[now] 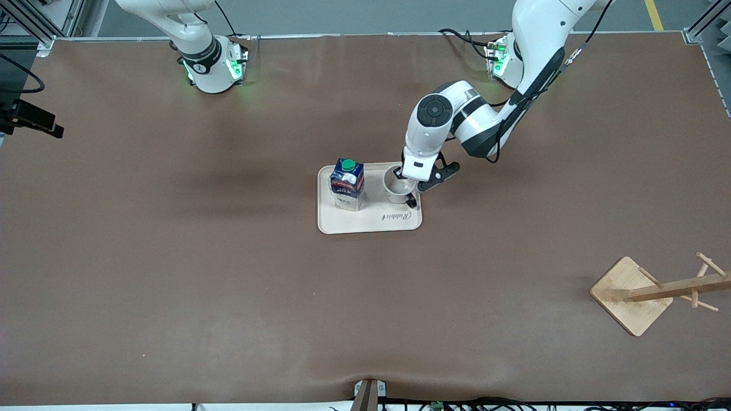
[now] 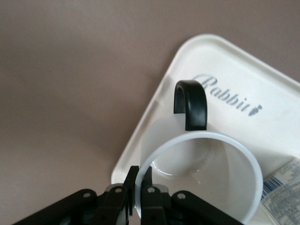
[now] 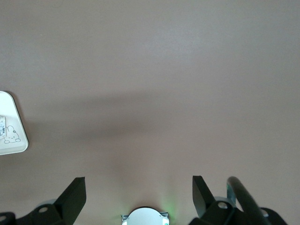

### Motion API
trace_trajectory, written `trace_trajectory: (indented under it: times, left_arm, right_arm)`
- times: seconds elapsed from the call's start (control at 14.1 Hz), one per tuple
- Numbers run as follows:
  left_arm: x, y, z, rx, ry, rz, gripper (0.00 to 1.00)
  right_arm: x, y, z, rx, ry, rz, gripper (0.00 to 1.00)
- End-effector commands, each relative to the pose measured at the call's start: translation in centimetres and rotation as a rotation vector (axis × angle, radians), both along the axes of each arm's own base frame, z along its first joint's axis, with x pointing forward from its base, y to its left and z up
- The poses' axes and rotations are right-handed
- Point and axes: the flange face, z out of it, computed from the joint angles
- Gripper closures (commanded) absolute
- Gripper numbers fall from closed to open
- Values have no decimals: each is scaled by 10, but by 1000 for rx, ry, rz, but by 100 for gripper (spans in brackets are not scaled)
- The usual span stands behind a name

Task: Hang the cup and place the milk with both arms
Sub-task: 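Lower the left gripper into the white mug and grip its rim, then lift the mug with the left gripper while the right gripper reaches out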

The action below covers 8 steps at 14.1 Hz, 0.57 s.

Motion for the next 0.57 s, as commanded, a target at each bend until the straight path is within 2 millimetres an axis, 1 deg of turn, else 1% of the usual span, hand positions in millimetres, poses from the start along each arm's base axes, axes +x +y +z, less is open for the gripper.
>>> trace_trajectory:
  times: [0.0,0.07,0.14,0.21,0.28,0.36,0.43,0.5]
  left_arm:
    - [16,-6,70,99,-48,-39,100]
    - [27,-3,95,118,-53,-57,100]
    - [33,-2,122,136,-60,-88,100]
    - [42,5,141,152,-54,-111,100]
    - [53,18,160,170,-47,-131,100]
    - [62,30,174,181,-32,-166,100]
    - [73,48,191,187,-31,-195,100]
    - [83,64,202,189,-28,-227,100]
  right_arm:
    - [4,-2,0,18,-4,-9,0]
    - [5,-2,0,16,-5,-9,0]
    - [5,-3,-1,16,-4,-11,0]
    - [7,-3,-4,16,-2,-11,0]
    - [11,-1,-10,10,12,-8,0]
    - [11,3,-5,9,0,0,0]
    - [12,2,-3,14,-5,-6,0]
    - [14,0,-5,20,-12,-9,0]
